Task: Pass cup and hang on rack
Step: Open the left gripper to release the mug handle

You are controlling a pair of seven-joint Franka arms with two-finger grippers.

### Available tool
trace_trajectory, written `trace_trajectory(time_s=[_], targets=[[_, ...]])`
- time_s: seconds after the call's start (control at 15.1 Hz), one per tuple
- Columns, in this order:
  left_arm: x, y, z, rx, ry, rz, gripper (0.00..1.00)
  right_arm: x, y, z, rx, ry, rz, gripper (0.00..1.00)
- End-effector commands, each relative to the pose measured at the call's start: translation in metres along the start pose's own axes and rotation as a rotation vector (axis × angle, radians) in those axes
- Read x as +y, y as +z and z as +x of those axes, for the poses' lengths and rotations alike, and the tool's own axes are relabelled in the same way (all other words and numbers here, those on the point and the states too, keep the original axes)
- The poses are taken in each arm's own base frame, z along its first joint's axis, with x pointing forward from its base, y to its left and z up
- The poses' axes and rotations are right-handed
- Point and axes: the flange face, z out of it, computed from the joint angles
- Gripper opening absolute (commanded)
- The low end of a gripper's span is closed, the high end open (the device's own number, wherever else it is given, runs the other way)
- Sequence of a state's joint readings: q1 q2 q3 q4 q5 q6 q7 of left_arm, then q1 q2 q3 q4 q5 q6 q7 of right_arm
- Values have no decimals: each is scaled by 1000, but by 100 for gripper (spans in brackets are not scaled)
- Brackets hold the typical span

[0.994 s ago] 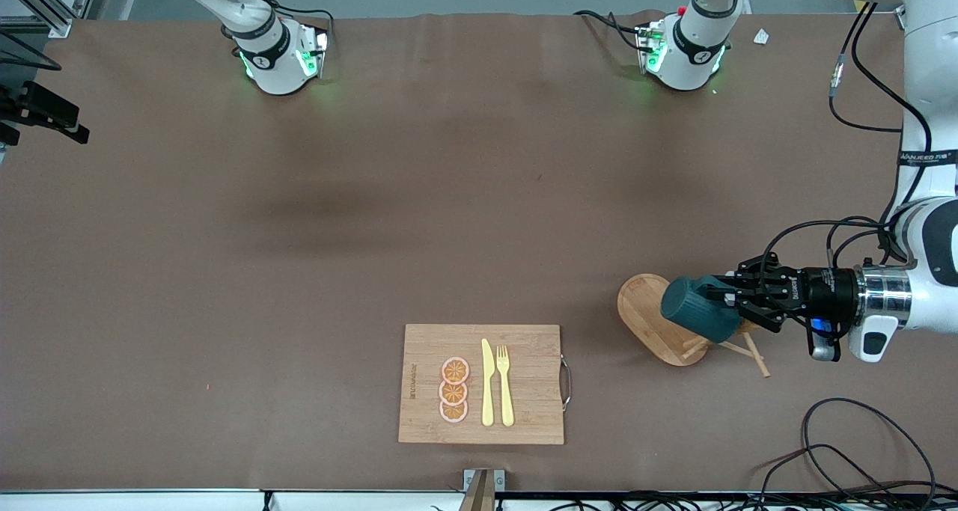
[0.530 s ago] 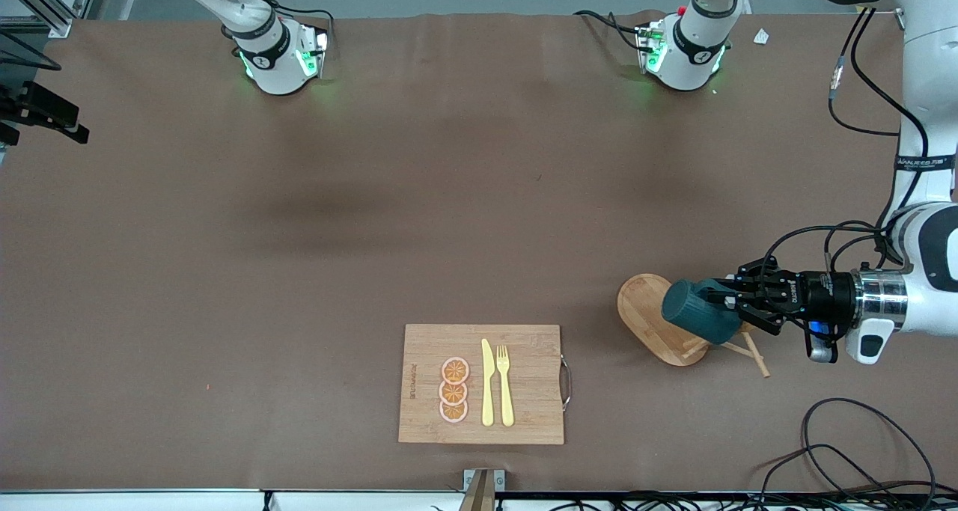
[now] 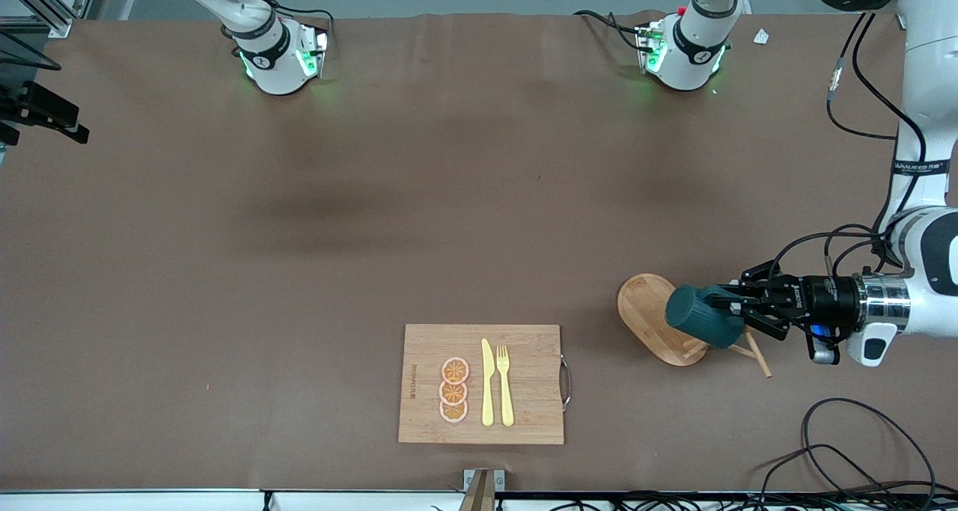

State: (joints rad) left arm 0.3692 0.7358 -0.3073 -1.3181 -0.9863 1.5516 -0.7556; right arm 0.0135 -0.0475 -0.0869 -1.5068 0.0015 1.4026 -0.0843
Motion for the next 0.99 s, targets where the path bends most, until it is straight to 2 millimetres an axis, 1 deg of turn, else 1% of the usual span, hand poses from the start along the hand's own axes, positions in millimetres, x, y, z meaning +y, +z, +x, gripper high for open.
trace_trajectory(time_s=[0.0,0.07,0.13,0.4,0.53,0.6,0.66,0.73,0.86,0.93], targets=[[3,-2,3,-11,-33,-32,51,-2,-3,-11,5,0,-12,100],[4,-3,1,-1,-37,-37,85,-2,-2,-10,3,0,-12,100],[6,-4,-1,4,-39,-42,100,-2,-2,-10,3,-1,-12,100],[10,-7,-9,11,-24,-45,100,-2,-3,-11,5,1,-13,100],[14,-11,-24,25,0,-43,100,-3,-2,-10,5,-2,-15,100],[17,-12,-34,34,12,-40,100,-3,-2,-10,5,-2,-15,100],[21,-14,-49,51,32,-37,100,-3,-2,-10,5,-1,-15,100],[25,-16,-68,74,61,-28,100,-3,-2,-10,5,-2,-15,100],[27,-10,-85,130,93,31,100,-3,-3,-11,5,-2,-15,100],[30,-3,-99,152,124,58,100,-3,-2,-10,5,-2,-15,100]])
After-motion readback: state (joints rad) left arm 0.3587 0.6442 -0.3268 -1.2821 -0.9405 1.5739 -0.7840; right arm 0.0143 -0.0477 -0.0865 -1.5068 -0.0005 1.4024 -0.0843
